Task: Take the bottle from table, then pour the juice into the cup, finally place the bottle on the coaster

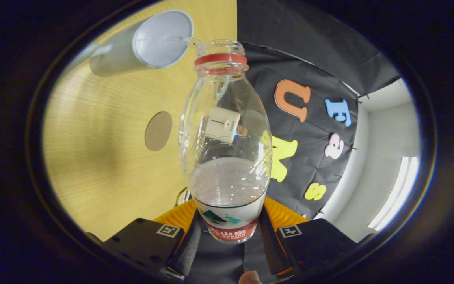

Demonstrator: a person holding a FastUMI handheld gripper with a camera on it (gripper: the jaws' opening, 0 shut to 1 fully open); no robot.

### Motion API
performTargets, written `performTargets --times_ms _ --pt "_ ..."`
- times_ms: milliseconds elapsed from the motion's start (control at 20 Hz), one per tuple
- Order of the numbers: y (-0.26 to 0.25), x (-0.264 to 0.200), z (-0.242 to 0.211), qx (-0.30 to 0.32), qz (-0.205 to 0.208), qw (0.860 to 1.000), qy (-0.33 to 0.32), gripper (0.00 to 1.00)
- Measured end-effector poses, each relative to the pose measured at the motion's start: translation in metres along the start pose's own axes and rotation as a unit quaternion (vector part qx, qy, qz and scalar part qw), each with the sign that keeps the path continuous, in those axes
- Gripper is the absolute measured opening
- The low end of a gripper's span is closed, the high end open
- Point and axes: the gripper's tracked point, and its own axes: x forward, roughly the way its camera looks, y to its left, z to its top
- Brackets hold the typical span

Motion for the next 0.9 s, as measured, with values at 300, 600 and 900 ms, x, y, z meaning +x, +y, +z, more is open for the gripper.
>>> performTargets --times_ms 300,600,900 --pt "-0.014 0.0 -0.002 -0.009 -0.012 1.0 -0.001 0.76" --pt "-0.026 0.0 -0.002 -0.028 -0.021 0.999 -0.004 0.76" --pt "-0.033 -0.002 0.001 -0.04 -0.027 0.999 -0.007 0.76"
